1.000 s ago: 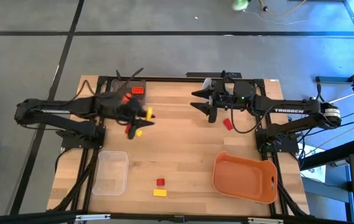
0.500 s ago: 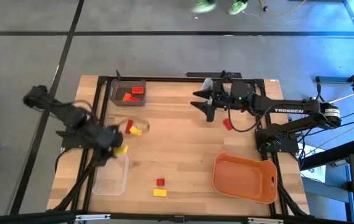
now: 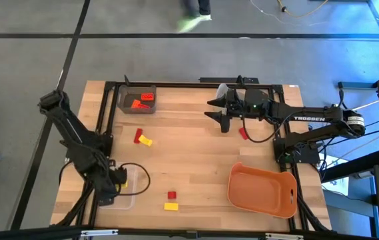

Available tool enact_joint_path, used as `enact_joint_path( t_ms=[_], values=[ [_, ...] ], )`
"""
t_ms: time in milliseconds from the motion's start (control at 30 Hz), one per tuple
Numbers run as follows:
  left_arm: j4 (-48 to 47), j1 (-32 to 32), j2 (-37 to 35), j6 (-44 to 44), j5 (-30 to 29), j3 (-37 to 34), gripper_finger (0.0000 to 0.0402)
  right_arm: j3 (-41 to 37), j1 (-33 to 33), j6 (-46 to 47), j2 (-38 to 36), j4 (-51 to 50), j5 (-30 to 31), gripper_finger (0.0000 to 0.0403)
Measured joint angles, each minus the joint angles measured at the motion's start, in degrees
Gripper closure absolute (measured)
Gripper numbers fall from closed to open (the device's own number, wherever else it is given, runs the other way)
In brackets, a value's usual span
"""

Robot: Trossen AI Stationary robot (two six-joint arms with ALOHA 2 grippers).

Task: Sort & place blocks by color
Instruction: Put the top right yellow block into the transparent bin, then put the top yellow block into the transparent bin

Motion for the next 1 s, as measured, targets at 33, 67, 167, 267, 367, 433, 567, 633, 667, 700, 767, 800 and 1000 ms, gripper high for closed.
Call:
enact_joint_path(
  t_ms=[33, 67, 167, 267, 367, 433, 567, 633, 667, 700, 767, 800, 1000],
  values=[
    [0.1, 0.0, 1.1, -0.9, 0.1, -0.2, 0.0287, 0.0, 0.0, -0.1, 0.0, -0.1, 0.0, 0.0134],
    [0.2, 0.0, 2.2, -1.5, 0.0, -0.4, 0.0287, 0.0, 0.0, -0.2, 0.0, -0.2, 0.0, 0.0134],
    [0.2, 0.0, 5.0, -1.9, -0.4, -0.6, 0.0287, 0.0, 0.0, -1.4, 0.0, -0.2, 0.0, 0.0134],
    [0.3, 0.0, 6.9, -2.5, 0.2, -0.6, 0.0287, 0.0, 0.0, -1.8, 0.0, -0.1, 0.2, 0.0134],
    [0.3, 0.0, 7.1, -4.6, 0.6, -0.6, 0.0283, 0.0, 0.0, -1.8, 0.0, -0.1, 0.5, 0.0134],
    [0.0, 0.4, 6.6, -6.3, 0.6, -0.6, 0.0253, 0.0, 0.0, -1.8, 0.0, -0.1, 0.5, 0.0134],
    [-2.0, 2.4, 4.4, -9.8, 1.4, -0.6, 0.0173, 0.0, 0.0, -1.8, 0.0, -0.1, 0.5, 0.0134],
    [-2.4, 3.6, 2.7, -10.0, 2.4, -0.6, 0.0142, 0.0, 0.0, -1.8, 0.0, -0.1, 0.5, 0.0134],
    [-2.3, 4.3, 1.9, -9.6, 3.3, -0.6, 0.0131, 0.0, 0.0, -1.8, 0.0, -0.1, 0.5, 0.0134],
    [-2.4, 4.9, 0.9, -9.7, 4.5, -0.6, 0.0122, 0.0, 0.0, -1.8, 0.0, 0.0, 0.5, 0.0134],
    [-2.8, 6.2, -1.3, -11.4, 5.6, -0.1, 0.0112, 0.0, 0.0, -1.8, 0.0, 0.0, 0.5, 0.0134],
    [-2.6, 6.9, -2.7, -12.1, 5.2, 0.6, 0.0111, 0.0, 0.0, -1.7, 0.0, 0.0, 0.5, 0.0134],
    [-10.2, 13.3, -9.8, -13.9, -11.0, 9.1, 0.0114, 0.0, 0.0, -1.6, 0.0, 0.0, 0.5, 0.0134]
  ],
)
